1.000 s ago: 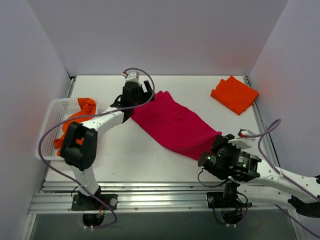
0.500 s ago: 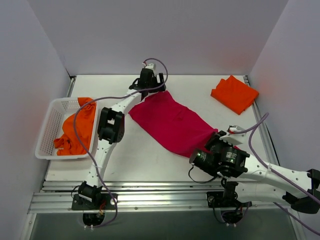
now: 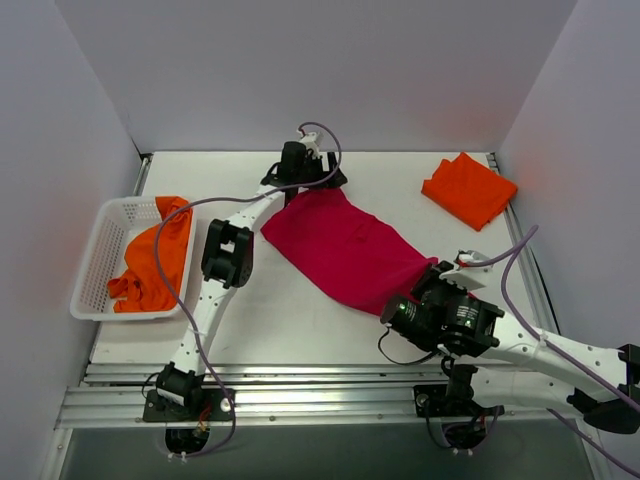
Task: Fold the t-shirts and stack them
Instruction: Flatten out the tshirt
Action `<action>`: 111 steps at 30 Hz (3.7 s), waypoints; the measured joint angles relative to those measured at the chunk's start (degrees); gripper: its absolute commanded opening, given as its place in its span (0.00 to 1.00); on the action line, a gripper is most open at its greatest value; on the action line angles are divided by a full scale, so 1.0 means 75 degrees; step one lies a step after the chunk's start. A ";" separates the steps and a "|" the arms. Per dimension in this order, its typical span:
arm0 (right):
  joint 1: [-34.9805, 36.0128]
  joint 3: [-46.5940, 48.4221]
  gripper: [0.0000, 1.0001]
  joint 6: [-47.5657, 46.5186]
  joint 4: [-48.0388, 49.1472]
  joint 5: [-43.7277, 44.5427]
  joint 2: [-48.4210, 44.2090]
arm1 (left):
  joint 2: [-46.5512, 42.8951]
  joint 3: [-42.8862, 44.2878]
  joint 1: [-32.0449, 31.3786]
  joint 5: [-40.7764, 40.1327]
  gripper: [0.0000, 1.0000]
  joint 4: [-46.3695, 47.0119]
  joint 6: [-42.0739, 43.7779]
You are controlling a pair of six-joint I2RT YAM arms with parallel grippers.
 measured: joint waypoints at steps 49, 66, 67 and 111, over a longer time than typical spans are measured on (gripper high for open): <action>-0.0055 -0.0344 0.00 -0.0941 0.0982 -0.0178 -0.0370 | 0.0032 -0.0653 -0.0041 0.0347 0.08 -0.0096 -0.0417; -0.0152 -0.0344 0.00 -0.1396 0.1422 -0.0175 -0.0303 | -0.4861 -0.4983 0.0624 0.0425 0.08 0.1306 -0.0624; -0.0154 -0.0344 0.00 -0.1422 0.1448 -0.0175 -0.0303 | -0.5199 -0.5217 0.0638 0.0414 0.08 0.1408 -0.0609; -0.2876 0.3978 0.00 -1.1587 0.8262 -0.8448 -0.2885 | -1.7150 -0.6645 0.0603 0.0877 0.02 0.0726 0.0192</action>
